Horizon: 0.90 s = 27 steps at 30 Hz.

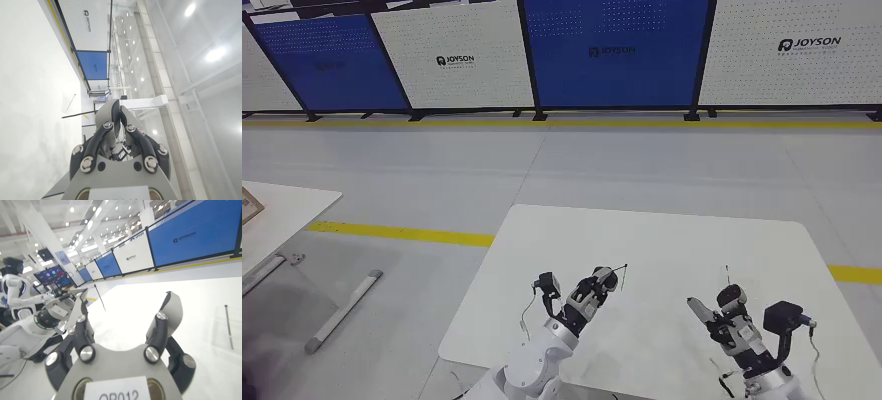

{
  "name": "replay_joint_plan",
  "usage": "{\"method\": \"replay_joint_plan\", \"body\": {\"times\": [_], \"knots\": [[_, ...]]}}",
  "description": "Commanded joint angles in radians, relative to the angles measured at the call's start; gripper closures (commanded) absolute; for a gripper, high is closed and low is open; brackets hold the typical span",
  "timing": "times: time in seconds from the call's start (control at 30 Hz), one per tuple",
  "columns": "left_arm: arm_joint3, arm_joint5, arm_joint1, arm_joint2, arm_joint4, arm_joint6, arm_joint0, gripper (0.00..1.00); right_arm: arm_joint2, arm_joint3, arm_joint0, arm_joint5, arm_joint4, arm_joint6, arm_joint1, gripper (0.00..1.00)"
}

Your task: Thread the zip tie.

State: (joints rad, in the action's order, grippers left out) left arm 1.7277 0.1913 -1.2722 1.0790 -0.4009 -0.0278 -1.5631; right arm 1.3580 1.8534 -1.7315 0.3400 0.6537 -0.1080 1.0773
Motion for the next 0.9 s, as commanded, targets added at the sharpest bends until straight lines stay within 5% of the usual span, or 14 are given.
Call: {"method": "replay_joint_plan", "body": {"times": [0.0, 0.33, 0.87], "knots": [[-0.020, -0.003, 0.000, 0.011, 0.012, -0.022, -0.001, 1.00, 0.037, 0.008, -0.032, 0.000, -0.069, -0.028, -0.012, 0.00], [-0.070, 0.003, 0.000, 0.047, 0.009, -0.064, -0.010, 1.00, 0.155, -0.008, -0.133, 0.000, -0.298, -0.148, -0.047, 0.00], [-0.070, 0.003, 0.000, 0.047, 0.009, -0.064, -0.010, 1.00, 0.155, -0.008, -0.133, 0.000, -0.298, -0.148, -0.047, 0.00]]}}
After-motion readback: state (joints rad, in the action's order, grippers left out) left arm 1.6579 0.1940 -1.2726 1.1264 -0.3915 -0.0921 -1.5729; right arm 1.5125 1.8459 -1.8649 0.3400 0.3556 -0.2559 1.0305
